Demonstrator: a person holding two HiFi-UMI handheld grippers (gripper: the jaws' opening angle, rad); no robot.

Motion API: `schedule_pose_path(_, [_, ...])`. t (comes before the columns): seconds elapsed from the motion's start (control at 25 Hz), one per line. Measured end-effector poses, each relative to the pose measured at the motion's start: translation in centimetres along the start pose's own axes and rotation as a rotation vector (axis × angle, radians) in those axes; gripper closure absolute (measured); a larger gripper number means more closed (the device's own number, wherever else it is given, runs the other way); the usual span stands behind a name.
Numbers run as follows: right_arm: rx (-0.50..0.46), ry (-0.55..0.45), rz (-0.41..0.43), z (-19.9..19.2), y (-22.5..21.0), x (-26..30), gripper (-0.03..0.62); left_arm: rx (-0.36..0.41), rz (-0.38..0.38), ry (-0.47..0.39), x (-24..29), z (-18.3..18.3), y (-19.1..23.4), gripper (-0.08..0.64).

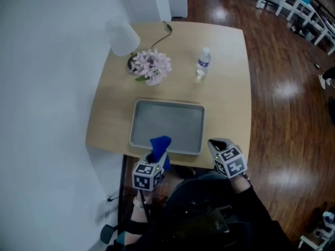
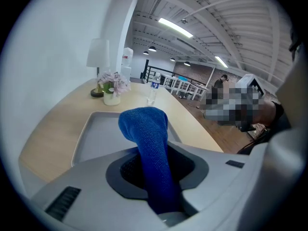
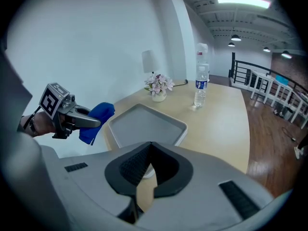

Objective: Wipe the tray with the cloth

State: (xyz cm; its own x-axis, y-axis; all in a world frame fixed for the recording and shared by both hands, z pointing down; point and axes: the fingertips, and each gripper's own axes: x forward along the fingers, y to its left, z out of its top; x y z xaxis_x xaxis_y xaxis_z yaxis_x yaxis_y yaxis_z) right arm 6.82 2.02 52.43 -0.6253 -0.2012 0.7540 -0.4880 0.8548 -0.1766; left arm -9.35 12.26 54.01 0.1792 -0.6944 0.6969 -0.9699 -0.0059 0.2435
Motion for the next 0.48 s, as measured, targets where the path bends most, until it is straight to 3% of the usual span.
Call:
schedule_pose_path(0.24, [0.027, -0.032, 0.040, 2.1, -0.3, 3.1, 0.588, -0.022, 0.055, 0.039, 0.3, 2.4, 3.3, 0.443])
schedule_pose_path(0.48, [0.091, -0.070, 0.131, 2.4, 0.9, 6.5, 0.588, -0.012, 0.136, 0.105, 2.0, 3.4, 7.7, 0.443])
